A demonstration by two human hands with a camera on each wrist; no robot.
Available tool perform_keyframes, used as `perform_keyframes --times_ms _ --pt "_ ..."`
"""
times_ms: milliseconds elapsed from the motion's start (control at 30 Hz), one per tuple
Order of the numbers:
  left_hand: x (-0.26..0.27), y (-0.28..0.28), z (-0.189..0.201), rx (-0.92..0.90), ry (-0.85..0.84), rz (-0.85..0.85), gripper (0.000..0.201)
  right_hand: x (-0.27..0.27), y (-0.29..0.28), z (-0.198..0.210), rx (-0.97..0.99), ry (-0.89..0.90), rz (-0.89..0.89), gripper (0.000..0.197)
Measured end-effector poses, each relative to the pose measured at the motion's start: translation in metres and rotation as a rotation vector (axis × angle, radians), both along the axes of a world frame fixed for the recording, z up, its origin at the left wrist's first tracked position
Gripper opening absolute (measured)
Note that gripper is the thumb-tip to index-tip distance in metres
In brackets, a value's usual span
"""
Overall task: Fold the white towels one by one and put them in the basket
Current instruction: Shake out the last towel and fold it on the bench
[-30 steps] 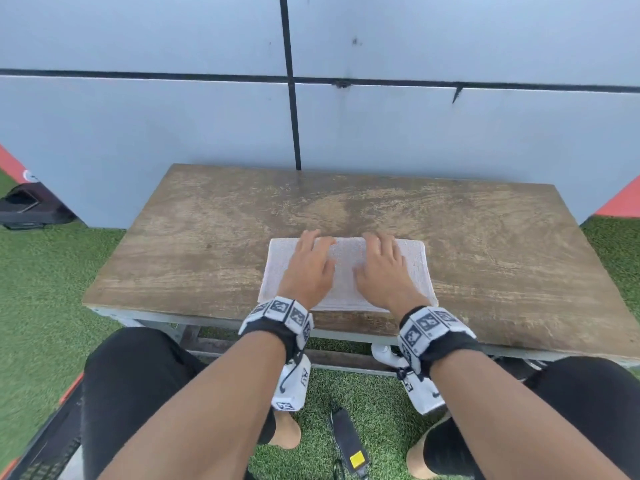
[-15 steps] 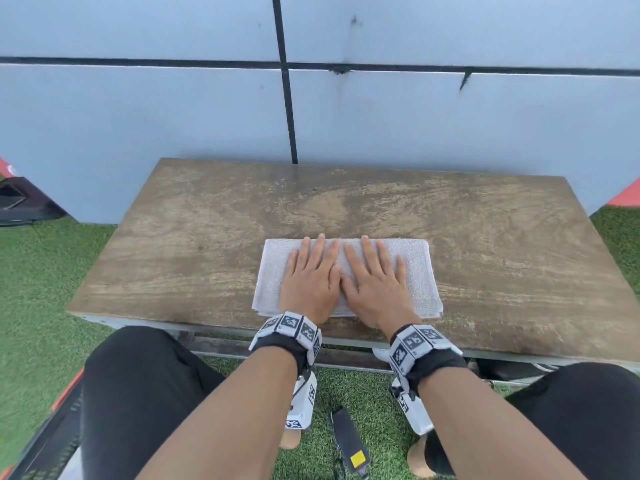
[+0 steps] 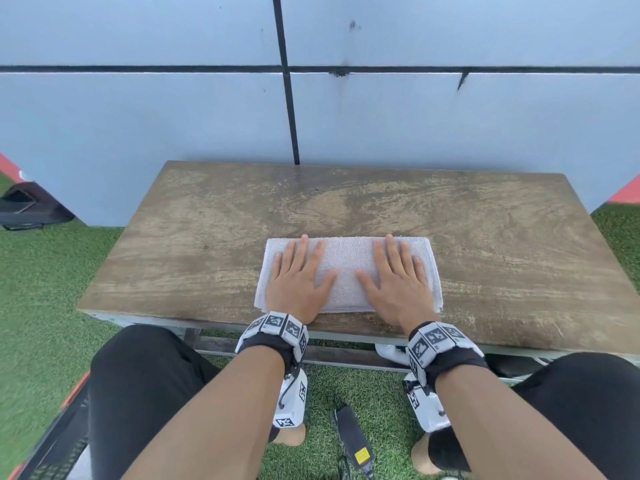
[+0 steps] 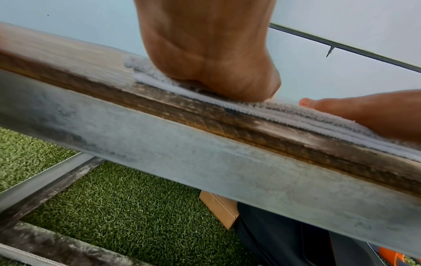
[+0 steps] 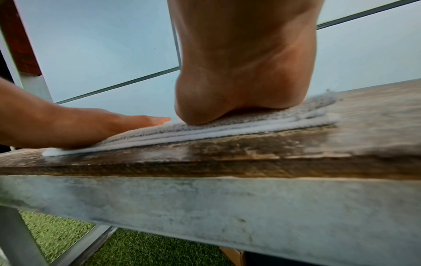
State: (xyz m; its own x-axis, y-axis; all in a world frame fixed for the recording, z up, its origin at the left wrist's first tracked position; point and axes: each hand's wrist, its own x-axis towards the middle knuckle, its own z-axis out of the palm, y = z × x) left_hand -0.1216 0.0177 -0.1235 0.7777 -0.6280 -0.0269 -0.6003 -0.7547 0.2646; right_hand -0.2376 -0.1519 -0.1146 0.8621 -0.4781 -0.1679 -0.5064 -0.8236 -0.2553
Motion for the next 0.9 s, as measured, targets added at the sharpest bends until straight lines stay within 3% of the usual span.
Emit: perform_keyframes --times_ms 500,567,633,700,800,900 --pt "-0.002 0.016 0.009 0.092 0.063 0.064 0.076 -0.009 -0.015 0.026 0.049 0.160 -0.108 0.086" --pt "-0.002 0.013 0.010 0.106 0.095 0.083 0.077 -0.004 -0.011 0.035 -0.027 0.128 -0.107 0.074" --pt "-0.001 0.011 0.012 0.119 0.118 0.089 0.077 -0.005 0.000 0.043 -0.185 0.028 -0.104 0.045" --pt "0.000 0.010 0.016 0.135 0.137 0.091 0.077 -0.009 0.012 0.046 -0.176 -0.045 -0.048 0.024" --pt "-0.001 0.007 0.027 0.159 0.166 0.108 0.078 -0.019 0.023 0.044 0.001 -0.040 -0.012 0.020" --pt "-0.009 0.001 0.044 0.191 0.136 0.145 0.077 -0.021 0.018 0.045 -0.015 -0.084 -0.028 0.022"
